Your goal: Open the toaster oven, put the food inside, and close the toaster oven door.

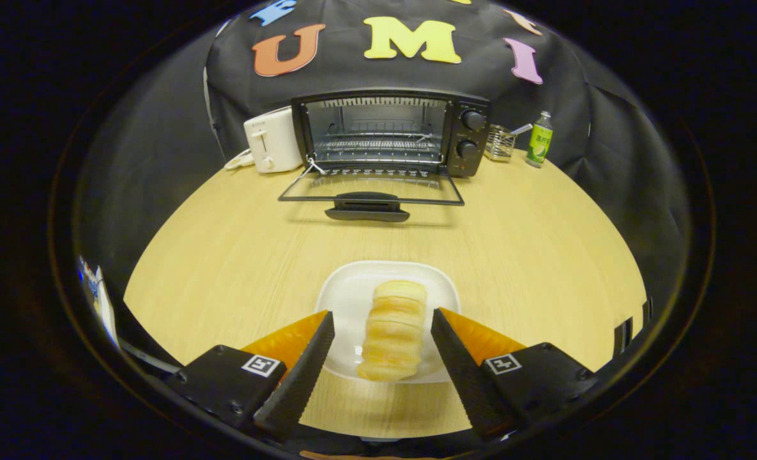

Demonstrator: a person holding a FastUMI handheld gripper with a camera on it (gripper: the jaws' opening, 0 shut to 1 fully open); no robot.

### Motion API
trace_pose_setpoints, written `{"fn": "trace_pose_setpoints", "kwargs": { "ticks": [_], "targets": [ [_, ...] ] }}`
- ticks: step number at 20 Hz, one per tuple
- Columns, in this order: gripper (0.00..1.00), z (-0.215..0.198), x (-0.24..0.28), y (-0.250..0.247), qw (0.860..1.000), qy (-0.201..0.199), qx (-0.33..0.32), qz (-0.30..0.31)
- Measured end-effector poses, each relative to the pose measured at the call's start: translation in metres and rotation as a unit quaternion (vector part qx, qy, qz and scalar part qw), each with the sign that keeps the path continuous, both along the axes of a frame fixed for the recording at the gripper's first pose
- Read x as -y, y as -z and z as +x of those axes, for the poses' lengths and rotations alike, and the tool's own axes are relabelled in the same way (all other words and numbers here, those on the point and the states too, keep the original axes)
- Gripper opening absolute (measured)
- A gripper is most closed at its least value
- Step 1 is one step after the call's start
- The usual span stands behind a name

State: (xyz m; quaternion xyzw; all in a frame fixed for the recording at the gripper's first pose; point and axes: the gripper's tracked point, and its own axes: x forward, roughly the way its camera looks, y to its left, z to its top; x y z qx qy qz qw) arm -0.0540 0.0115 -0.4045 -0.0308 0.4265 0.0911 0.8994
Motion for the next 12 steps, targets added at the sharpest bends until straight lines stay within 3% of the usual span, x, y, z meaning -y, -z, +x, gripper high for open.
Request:
{"fn": "trace_pose_setpoints", "kwargs": {
  "ticks": [3,5,12],
  "targets": [
    [0.96,0.000,0.004,0.012,1.000,0.021,-0.010,0.019],
    [0.85,0.000,0.001,0.021,0.999,0.025,-0.020,0.035],
    [0.66,0.006,0.001,0.025,0.997,0.030,-0.018,0.062]
  ]
}}
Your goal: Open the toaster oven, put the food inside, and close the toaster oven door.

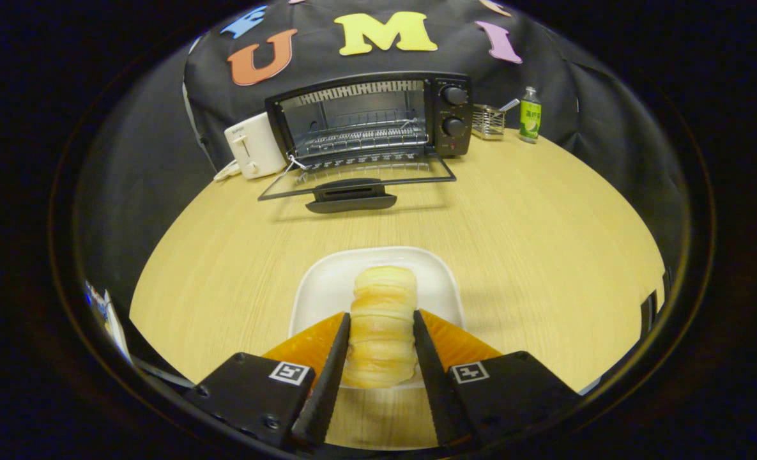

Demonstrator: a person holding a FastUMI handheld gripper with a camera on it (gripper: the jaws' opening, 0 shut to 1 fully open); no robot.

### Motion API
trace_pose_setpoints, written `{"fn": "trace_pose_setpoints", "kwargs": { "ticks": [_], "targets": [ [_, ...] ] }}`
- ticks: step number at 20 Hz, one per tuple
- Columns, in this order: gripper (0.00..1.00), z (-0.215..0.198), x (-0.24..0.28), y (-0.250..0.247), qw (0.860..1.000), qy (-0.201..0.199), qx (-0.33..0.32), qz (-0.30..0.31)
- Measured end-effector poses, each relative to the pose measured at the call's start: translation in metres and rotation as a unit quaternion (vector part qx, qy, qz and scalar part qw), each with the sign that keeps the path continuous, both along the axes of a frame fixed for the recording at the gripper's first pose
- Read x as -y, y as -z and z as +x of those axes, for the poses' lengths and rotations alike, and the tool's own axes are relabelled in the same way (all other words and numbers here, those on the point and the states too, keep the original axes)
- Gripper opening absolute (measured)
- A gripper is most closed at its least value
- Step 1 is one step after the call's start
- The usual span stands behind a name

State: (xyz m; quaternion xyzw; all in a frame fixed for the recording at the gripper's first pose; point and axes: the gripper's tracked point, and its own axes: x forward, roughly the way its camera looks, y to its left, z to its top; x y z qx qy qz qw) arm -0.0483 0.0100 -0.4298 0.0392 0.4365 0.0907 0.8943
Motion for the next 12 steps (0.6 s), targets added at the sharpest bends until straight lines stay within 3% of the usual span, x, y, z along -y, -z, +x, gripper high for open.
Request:
{"fn": "trace_pose_setpoints", "kwargs": {
  "ticks": [8,12],
  "targets": [
    [0.64,0.041,-0.010,-0.060,0.994,0.009,0.066,0.089],
    [0.64,0.083,-0.012,-0.098,0.977,0.037,0.142,0.157]
  ]
}}
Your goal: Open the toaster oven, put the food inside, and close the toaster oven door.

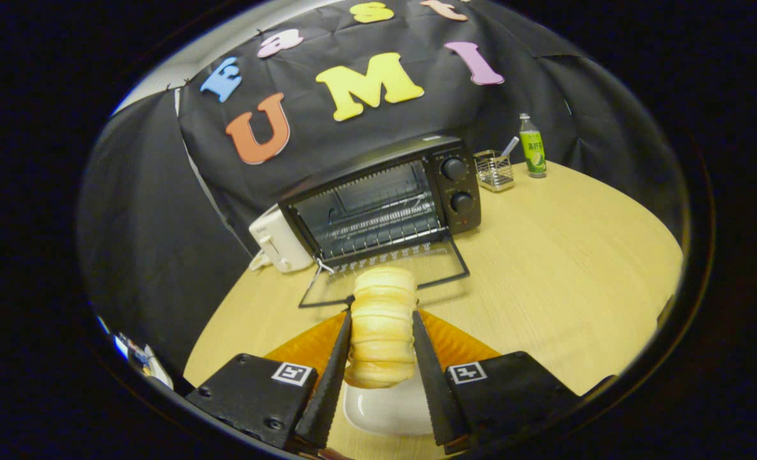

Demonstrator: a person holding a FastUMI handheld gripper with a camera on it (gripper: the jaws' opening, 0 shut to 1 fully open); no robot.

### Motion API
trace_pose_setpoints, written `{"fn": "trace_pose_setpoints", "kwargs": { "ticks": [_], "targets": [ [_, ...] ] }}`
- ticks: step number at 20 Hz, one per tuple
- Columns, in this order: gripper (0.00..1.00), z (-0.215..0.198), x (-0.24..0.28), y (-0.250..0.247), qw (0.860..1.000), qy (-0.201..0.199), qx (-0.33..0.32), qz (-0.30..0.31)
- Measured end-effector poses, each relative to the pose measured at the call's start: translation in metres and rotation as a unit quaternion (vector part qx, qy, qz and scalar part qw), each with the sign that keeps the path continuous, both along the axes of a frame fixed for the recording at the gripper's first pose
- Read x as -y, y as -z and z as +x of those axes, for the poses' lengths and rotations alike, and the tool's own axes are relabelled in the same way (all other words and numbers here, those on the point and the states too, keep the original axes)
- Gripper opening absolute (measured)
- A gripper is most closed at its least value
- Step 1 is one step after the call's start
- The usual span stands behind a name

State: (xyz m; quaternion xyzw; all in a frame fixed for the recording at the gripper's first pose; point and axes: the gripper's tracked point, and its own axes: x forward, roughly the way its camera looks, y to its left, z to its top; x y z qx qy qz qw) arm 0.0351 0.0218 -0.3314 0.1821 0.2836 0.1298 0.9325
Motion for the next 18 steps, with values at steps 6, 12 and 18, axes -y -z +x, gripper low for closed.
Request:
{"fn": "trace_pose_setpoints", "kwargs": {
  "ticks": [6,12,18],
  "targets": [
    [0.64,0.053,-0.016,-0.018,0.992,0.000,0.030,0.119],
    [0.65,0.114,-0.042,-0.011,0.978,-0.026,0.045,0.200],
    [0.66,0.190,-0.049,0.000,0.975,0.011,0.051,0.215]
  ]
}}
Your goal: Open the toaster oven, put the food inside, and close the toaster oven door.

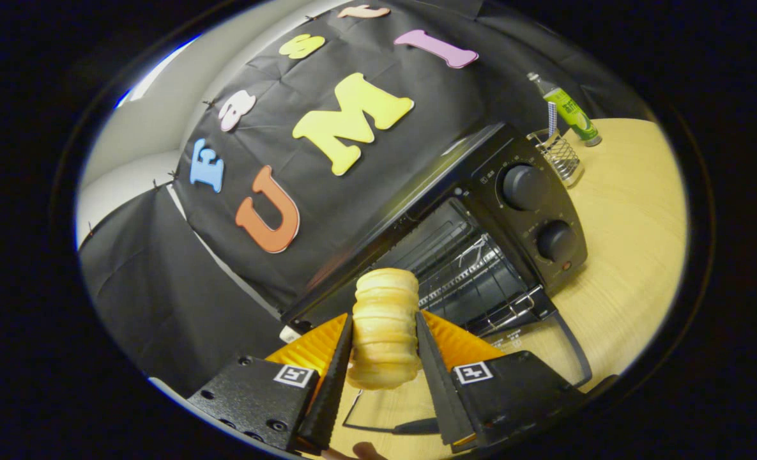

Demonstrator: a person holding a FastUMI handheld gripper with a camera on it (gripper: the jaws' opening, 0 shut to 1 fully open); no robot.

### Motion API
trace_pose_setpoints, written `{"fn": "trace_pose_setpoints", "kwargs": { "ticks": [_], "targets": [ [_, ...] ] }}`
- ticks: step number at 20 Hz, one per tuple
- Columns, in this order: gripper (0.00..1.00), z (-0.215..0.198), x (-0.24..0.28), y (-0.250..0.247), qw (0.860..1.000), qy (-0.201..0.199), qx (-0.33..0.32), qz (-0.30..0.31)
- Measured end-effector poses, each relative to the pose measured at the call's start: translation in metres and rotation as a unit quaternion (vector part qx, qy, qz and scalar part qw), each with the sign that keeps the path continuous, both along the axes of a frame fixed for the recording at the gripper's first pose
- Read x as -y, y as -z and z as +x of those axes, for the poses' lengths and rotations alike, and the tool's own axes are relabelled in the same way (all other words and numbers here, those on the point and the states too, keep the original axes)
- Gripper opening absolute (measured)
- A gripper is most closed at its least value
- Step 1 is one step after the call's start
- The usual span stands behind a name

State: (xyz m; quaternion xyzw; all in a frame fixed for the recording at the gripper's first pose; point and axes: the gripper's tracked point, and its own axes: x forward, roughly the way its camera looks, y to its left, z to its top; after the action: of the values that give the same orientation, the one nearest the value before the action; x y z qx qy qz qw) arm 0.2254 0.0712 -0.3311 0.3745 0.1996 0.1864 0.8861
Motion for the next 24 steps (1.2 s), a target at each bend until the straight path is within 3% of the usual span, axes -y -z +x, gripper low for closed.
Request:
{"fn": "trace_pose_setpoints", "kwargs": {
  "ticks": [10,16,24],
  "targets": [
    [0.68,0.052,-0.013,0.017,1.000,0.022,-0.013,0.010],
    [0.95,0.046,-0.017,0.023,0.999,0.004,-0.019,-0.026],
    [1.00,0.005,0.000,0.010,0.998,0.001,-0.010,-0.066]
  ]
}}
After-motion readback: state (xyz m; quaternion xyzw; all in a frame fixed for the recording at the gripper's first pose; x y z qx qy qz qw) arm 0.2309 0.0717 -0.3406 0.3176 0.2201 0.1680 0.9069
